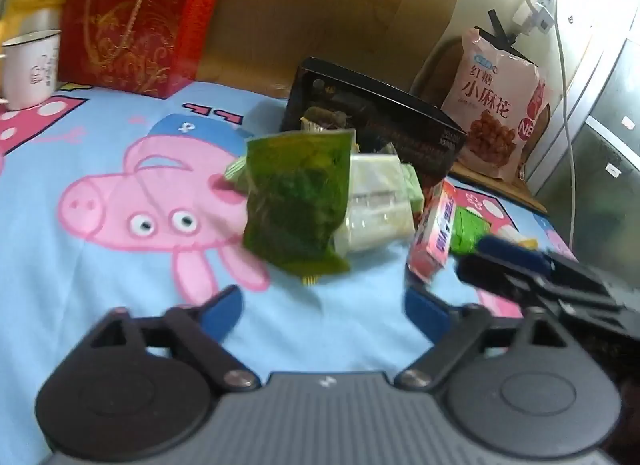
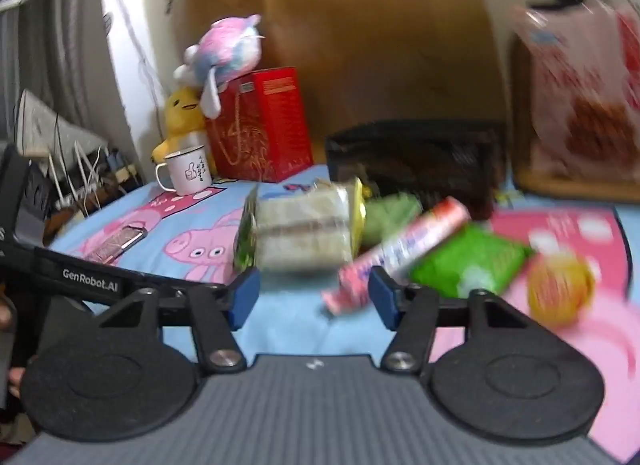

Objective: Organize snacks
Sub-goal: 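Close both grippers on the cream wafer pack and lift it, then carry the wafer pack over the black tin box and open both grippers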

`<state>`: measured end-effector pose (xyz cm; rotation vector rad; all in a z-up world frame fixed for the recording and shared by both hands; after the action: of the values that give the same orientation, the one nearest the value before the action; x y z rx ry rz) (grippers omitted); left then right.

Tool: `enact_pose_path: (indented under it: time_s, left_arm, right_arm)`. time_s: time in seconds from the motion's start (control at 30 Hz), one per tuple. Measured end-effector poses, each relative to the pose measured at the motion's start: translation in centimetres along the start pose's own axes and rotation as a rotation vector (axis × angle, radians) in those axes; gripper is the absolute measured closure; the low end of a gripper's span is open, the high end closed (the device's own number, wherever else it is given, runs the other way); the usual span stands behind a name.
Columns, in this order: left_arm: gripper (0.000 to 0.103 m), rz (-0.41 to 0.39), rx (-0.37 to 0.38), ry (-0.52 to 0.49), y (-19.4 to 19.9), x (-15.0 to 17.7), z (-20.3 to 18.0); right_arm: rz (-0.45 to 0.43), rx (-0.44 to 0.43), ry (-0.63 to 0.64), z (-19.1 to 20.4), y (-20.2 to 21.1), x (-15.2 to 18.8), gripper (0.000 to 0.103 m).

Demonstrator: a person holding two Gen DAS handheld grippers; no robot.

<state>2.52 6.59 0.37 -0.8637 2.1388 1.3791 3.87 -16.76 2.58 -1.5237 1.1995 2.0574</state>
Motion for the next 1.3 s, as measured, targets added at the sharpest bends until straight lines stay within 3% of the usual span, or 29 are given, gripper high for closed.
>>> enact_pose_path:
  time_s: [0.07,0.17,0.27,0.3,0.47,0.57,0.67,0.73,0.8,0.9,1.07,1.2,1.3]
  left_arm:
    - [0.040,-0.015,-0.052,-0.004,-0.8,-0.8,0.0]
    - [0.044,-0.029,-0.118,0.048,-1.7,-2.9,1.5]
    - [0.046,-0.108,-0.220,0.106,-1.2,-4.1,3.5]
    - [0.046,-0.116,-0.222,0.121,-0.9,-4.2,3.9]
    - [0.041,-0.090,-0.067,0.048,0.4,-3.7,2.3]
    - [0.040,-0.029,0.021,0.002,-1.1,-3.7,0.7]
    - [0.050,0.056,0.059,-0.001,-3.7,-3.5,0.2]
    - [0.065,0.073,0.112,0.028,-4.1,-3.6,0.3]
    - [0.068,0.059,0.115,0.013,-3.3,-3.7,-0.1]
    - [0.068,0.028,0.158,-0.022,-1.7,-4.7,-1.3]
    - [0.064,-0.110,0.160,-0.147,-1.1,-8.1,-5.7]
    - [0.060,-0.149,0.124,-0.152,-4.7,-11.8,-7.8]
    - [0.058,-0.139,0.104,-0.130,-7.8,-13.7,-8.1]
  right_arm:
    - [0.017,0.013,0.005,-0.8,-1.8,-0.7,0.055]
    - [0.046,0.035,-0.014,-1.6,-3.8,-1.2,0.057]
    - [0.088,0.025,0.007,-1.5,-5.1,-1.4,0.057]
    - [0.106,0.016,0.014,-1.4,-5.3,-1.5,0.057]
    - [0.168,-0.035,0.157,-0.3,-5.8,-0.9,0.040]
    - [0.221,-0.036,0.246,0.8,-7.0,-0.8,0.031]
    - [0.261,-0.013,0.331,1.8,-8.8,-0.5,0.026]
    - [0.247,-0.011,0.302,1.5,-9.0,-0.6,0.035]
    - [0.214,-0.020,0.277,1.3,-8.1,-0.6,0.044]
    - [0.124,-0.010,0.259,1.8,-5.9,-1.3,0.044]
    - [-0.013,0.059,0.233,-0.4,-5.4,-5.3,0.044]
    - [-0.009,0.123,0.196,-3.8,-9.0,-8.7,0.043]
    - [0.015,0.194,0.207,-5.4,-11.3,-8.8,0.041]
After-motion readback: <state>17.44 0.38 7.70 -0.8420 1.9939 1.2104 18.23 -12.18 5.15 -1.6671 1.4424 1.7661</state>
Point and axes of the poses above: each gripper's, at about its wrist camera, not at the fingertips, and y roughly against the way its jaws point, z to its left, x to its underside, the point moved 1 cm from there along -y, roughly the way its jaws point, and after that the axes turned 6 degrees about y, right-handed, at the moved point
